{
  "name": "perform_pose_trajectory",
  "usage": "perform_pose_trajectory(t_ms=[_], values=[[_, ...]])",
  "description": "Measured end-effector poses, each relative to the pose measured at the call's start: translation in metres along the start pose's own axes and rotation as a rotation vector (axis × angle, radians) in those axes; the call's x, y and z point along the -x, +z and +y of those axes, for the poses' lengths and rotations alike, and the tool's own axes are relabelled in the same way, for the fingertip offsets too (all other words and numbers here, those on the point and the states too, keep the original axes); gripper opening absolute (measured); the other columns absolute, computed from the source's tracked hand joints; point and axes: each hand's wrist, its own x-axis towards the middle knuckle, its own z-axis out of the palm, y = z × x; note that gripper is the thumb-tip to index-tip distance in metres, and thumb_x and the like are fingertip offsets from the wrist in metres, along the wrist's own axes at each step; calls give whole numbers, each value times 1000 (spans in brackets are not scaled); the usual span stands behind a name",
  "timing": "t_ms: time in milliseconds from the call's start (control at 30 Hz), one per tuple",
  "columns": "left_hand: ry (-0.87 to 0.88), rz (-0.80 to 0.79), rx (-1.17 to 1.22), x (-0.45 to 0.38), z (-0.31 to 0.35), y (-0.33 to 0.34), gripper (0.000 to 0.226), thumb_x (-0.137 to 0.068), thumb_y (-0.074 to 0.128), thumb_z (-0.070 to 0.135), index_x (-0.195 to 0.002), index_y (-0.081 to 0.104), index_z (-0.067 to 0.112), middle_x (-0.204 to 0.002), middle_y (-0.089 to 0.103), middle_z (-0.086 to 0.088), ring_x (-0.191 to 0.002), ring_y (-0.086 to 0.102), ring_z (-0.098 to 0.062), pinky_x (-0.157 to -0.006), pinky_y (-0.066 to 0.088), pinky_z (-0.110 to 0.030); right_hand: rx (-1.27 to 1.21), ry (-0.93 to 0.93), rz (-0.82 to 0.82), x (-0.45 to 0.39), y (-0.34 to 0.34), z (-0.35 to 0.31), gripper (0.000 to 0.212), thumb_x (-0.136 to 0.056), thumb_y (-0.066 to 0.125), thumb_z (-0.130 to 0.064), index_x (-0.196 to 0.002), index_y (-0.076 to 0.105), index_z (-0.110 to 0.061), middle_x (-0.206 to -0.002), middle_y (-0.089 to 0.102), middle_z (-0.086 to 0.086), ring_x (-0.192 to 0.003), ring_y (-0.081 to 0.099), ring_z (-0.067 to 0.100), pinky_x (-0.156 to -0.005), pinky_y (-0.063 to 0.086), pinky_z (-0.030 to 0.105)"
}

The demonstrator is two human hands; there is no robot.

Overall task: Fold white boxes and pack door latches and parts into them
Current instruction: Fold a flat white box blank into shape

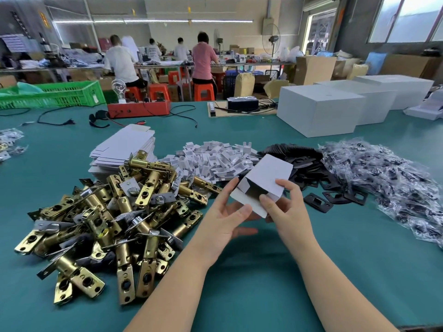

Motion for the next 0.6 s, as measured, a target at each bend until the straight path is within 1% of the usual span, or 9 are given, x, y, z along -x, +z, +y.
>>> perform_pose_trajectory(t_ms=[100,167,233,300,367,433,467,533,600], values=[[30,-22,-5,0,-2,4,76,-79,73,31,-144,33,37,-128,65,1,-113,65,-28,-85,56,-44,50,-11,-38,3,4,2,45,-86,69,-27,-101,43,-61,-88,71,-12,-77,64,8,-75,53,37],[68,-3,-25,0,-4,8,68,-80,72,30,-138,38,35,-124,67,1,-112,65,-27,-85,57,-44,55,8,-47,3,6,2,44,-88,67,-28,-100,42,-62,-87,71,-13,-77,64,8,-78,54,41],[140,89,-126,1,-3,11,52,-79,73,31,-123,45,38,-111,72,1,-102,69,-24,-74,59,-36,35,11,-58,3,6,0,41,-89,65,-30,-100,44,-63,-85,70,-13,-77,64,10,-76,54,38],[241,199,-295,1,-1,8,38,-73,74,46,-102,49,47,-97,73,7,-89,71,-21,-65,57,-29,-29,14,-84,3,4,-2,37,-91,63,-30,-104,47,-61,-81,69,-12,-77,63,9,-70,53,31],[291,227,-382,2,1,4,29,-68,70,56,-89,51,48,-89,72,7,-81,70,-21,-63,55,-28,-91,36,-116,2,2,-4,34,-93,61,-24,-108,51,-53,-78,67,-12,-74,62,5,-68,53,28],[259,183,-437,2,1,-1,23,-67,67,59,-83,56,46,-84,70,0,-80,67,-30,-64,53,-34,-105,69,-163,1,2,-5,31,-94,58,-21,-112,51,-45,-77,68,-12,-73,63,9,-70,53,30],[245,170,-466,2,2,-2,23,-67,66,61,-81,58,45,-83,69,0,-82,67,-30,-66,52,-36,-104,81,-178,1,2,-6,29,-95,57,-21,-112,51,-43,-77,68,-12,-72,64,12,-70,53,29],[252,207,-508,1,4,-5,24,-66,65,64,-81,62,45,-81,69,10,-83,68,-20,-72,54,-36,-94,83,-184,2,2,-7,27,-94,57,-23,-113,51,-42,-76,68,-13,-72,65,15,-68,53,26],[262,274,-500,1,5,-5,29,-66,64,65,-83,64,41,-82,69,12,-88,68,-17,-75,56,-38,-73,69,-190,4,4,-8,29,-92,59,-25,-113,51,-44,-78,68,-12,-75,65,14,-69,52,24]])
